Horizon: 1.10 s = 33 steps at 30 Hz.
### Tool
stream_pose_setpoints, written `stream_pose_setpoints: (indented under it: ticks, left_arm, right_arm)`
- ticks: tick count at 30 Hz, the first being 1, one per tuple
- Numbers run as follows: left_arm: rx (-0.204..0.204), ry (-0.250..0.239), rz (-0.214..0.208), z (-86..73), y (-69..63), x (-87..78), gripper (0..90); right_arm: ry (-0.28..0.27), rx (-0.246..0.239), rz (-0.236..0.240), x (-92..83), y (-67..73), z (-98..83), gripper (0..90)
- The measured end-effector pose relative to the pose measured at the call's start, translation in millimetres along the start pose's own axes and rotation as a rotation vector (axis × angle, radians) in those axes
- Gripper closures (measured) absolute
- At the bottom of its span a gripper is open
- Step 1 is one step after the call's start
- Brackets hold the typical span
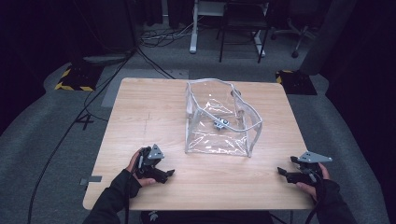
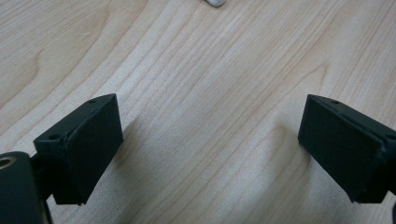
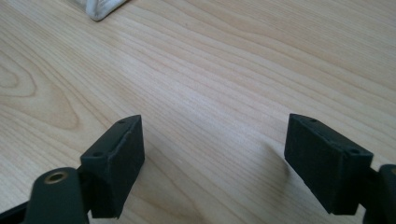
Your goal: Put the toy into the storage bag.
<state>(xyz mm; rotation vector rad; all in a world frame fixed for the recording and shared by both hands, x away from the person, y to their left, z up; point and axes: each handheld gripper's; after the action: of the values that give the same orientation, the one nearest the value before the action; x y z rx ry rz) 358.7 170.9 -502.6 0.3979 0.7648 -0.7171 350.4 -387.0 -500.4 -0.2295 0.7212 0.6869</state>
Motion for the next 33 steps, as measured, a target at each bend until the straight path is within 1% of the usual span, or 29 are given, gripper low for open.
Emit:
stream_pose_setpoints:
  ticks: [1,2,7,10,13,15,16,18,21,30,33]
  left_arm:
    - [0.0,0.0,-0.001,0.0,0.1,0.0,6.8]
    - [0.001,0.001,0.0,0.0,0.1,-0.1,6.8]
    - [-0.003,0.002,0.0,0.0,0.0,0.0,6.7]
    - [-0.004,0.005,-0.003,-0.1,0.0,0.0,6.7]
    - [-0.002,0.005,0.003,0.0,0.0,0.0,6.5]
    - [-0.009,0.003,0.003,0.0,-0.3,0.4,6.5]
    - [-0.016,0.006,-0.005,0.0,-0.8,0.6,6.5]
    - [-0.017,0.006,-0.006,-0.1,-0.8,0.7,6.5]
    - [-0.017,0.006,-0.006,-0.1,-0.9,0.7,6.5]
    - [-0.007,0.004,0.003,0.0,-0.3,0.4,6.5]
    - [-0.018,0.006,-0.004,-0.1,-0.9,0.6,6.3]
  right_arm:
    - [-0.001,0.005,0.001,-1.3,-0.8,-1.9,19.5]
    - [-0.017,0.021,0.006,-1.6,-1.9,-4.6,19.1]
    - [-0.016,0.029,-0.001,-3.7,-2.0,-6.5,18.4]
    - [-0.016,0.044,0.0,-3.9,-3.7,-7.2,17.2]
    - [-0.012,0.043,-0.003,-3.4,-4.0,-6.7,16.9]
    - [-0.012,0.044,-0.003,-3.4,-3.9,-6.6,17.0]
    - [-0.013,0.045,-0.004,-3.4,-3.8,-6.7,16.9]
    - [-0.013,0.045,-0.004,-3.4,-3.8,-6.7,16.9]
    - [-0.009,0.046,-0.011,-1.9,-3.5,-5.3,16.9]
    - [-0.009,0.049,-0.01,-1.9,-3.3,-5.3,16.9]
    - [-0.009,0.049,-0.01,-1.9,-3.3,-5.3,16.9]
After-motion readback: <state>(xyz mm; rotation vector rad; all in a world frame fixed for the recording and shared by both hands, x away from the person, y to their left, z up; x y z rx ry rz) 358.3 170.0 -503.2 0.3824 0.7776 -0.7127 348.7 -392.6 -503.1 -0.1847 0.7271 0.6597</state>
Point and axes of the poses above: each handheld gripper's, and its own axes: x roughly forward along the jaws, z roughly out of its top, y roughly to its left, and after that the axes turned 7 degrees about z, right-handed
